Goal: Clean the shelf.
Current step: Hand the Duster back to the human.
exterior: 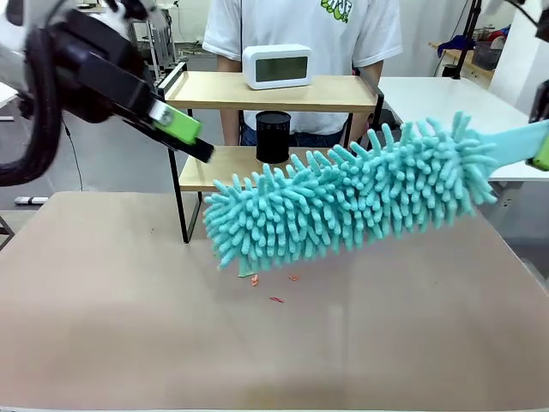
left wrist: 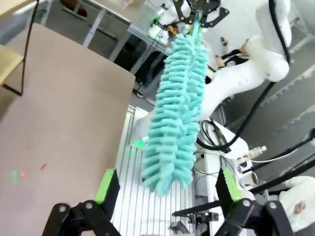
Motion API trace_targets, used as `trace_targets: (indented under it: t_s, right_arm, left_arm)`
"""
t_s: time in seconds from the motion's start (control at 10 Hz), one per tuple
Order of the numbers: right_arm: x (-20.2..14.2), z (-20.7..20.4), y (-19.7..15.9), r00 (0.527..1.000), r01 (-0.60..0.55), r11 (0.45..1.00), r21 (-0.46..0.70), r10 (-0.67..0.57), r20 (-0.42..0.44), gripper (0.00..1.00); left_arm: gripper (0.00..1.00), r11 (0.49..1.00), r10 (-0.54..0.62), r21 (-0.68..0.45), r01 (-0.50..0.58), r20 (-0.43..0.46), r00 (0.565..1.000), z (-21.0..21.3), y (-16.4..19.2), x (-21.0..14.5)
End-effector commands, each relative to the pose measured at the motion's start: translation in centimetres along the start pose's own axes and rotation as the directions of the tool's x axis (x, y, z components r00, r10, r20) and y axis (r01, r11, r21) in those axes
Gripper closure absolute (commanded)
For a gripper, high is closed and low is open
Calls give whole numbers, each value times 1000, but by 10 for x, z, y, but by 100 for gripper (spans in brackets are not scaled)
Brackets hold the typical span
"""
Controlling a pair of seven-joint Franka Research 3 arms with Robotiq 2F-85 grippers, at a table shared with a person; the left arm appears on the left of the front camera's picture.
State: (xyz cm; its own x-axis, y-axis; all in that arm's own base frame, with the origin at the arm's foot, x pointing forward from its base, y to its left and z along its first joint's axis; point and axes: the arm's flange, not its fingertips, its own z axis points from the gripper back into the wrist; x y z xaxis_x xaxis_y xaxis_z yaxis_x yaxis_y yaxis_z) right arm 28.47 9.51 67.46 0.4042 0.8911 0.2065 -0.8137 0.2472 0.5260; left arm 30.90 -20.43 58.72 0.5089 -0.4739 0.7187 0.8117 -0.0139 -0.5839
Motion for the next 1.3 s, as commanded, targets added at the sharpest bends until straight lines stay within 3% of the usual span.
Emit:
trace_targets:
  t_s: [0.0, 0.3, 0.5, 0.8, 0.9, 1.0, 1.1, 1.2]
  right_arm:
    - [18, 7, -11, 994, -88, 996, 34, 86, 66, 88]
    - [37, 3, -36, 985, -113, 991, 68, 102, 139, 88]
    - [40, -2, -42, 984, -119, 989, 90, 105, 144, 88]
    - [39, -4, -43, 982, -140, 982, 129, 122, 143, 88]
    - [39, -4, -43, 983, -137, 982, 131, 118, 140, 88]
    - [37, -4, -42, 982, -145, 980, 139, 125, 143, 88]
    - [35, -4, -42, 982, -146, 979, 142, 125, 145, 88]
    - [34, -4, -42, 981, -150, 978, 144, 128, 149, 88]
  left_arm:
    - [0, 996, -30, -86, 28, -23, 999, -22, 2, 1]
    - [0, 985, -50, -167, 39, -61, 997, -45, -4, -4]
    - [0, 977, -36, -215, 12, -106, 994, -46, -6, -11]
    - [0, 984, -20, -178, 3, -98, 995, -42, -5, -13]
    - [59, 987, -21, -162, 4, -106, 994, -44, -3, -13]
    - [60, 987, -24, -162, 7, -105, 994, -45, -3, -14]
    - [100, 988, -27, -154, 11, -106, 994, -46, -3, -14]
    - [100, 988, -30, -151, 15, -101, 994, -47, -2, -15]
